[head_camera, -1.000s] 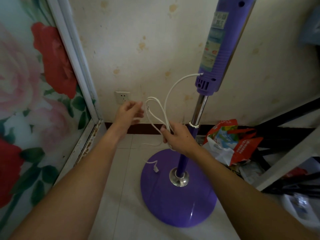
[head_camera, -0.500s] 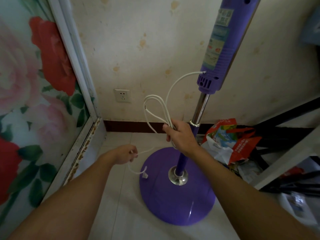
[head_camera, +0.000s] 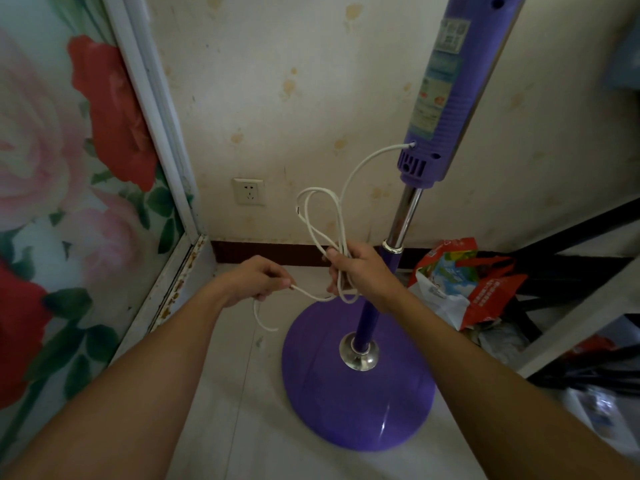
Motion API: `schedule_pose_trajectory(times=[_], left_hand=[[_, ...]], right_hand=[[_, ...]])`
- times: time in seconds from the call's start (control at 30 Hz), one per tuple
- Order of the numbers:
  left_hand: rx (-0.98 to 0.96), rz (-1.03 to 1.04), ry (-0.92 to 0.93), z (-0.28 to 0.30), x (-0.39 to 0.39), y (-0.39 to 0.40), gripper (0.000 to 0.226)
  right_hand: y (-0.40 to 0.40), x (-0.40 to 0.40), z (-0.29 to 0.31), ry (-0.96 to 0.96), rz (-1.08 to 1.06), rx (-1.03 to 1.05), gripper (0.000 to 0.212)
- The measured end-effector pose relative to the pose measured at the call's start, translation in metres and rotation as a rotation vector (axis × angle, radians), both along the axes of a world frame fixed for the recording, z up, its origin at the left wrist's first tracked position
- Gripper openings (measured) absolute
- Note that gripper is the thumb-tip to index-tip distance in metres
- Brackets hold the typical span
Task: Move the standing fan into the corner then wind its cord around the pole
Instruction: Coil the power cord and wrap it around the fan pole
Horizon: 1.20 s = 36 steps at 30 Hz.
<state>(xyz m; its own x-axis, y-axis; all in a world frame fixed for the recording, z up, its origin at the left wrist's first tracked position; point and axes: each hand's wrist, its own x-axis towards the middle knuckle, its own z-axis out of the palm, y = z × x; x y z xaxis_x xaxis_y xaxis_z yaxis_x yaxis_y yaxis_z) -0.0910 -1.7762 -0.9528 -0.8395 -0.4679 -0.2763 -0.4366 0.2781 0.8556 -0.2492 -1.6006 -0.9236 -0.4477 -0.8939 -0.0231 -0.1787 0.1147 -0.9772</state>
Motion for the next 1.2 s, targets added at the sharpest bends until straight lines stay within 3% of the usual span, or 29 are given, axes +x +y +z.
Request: schedule_pose_trajectory(times=[0.13,0.23,0.37,0.47,0.6,0.7,0.9,0.97,1.1,1.2], left_hand=[[0.096,0.156,0.038,0.001,0.010,-0.011,0.017],[0.284,0.341,0.183,0.002,0.013,-0.013,0.011],[0.504,0.260,0.355,0.029,0.002,-0.013,0.024],[0.465,0.186,0.422,0.055,-0.007,-0.014,0.027],[0.301,0.154,0.442,0.080,-0.017,-0.011,0.027],[0.203,0.117,0.462,0.094,-0.025,-0.005,0.026],[0.139,0.069,0.398,0.105,-0.022,-0.001,0.019],[0.163,0.076,0.369,0.101,-0.021,-0.001,0.031],[0.070,0.008,0.179,0.099,-0.024,0.004,0.081],[-0.034,-0.012,0.135,0.102,-0.030,0.010,0.088]], right_hand=[[0.000,0.001,0.000,0.044,-0.044,0.002,0.020],[-0.004,0.006,0.003,0.115,-0.053,-0.006,0.024],[-0.009,0.012,0.006,0.360,-0.087,-0.020,0.027],[-0.008,0.009,0.004,0.411,-0.068,0.024,0.019],[-0.003,0.003,0.008,0.350,0.001,0.059,0.021],[-0.002,0.004,0.010,0.292,0.091,0.086,0.012],[0.003,-0.003,0.006,0.302,0.074,0.126,0.015],[0.004,-0.005,0.004,0.347,0.065,0.111,0.019],[0.005,-0.004,0.004,0.381,0.031,0.109,0.022],[0.005,-0.006,0.006,0.463,-0.028,0.119,0.027]])
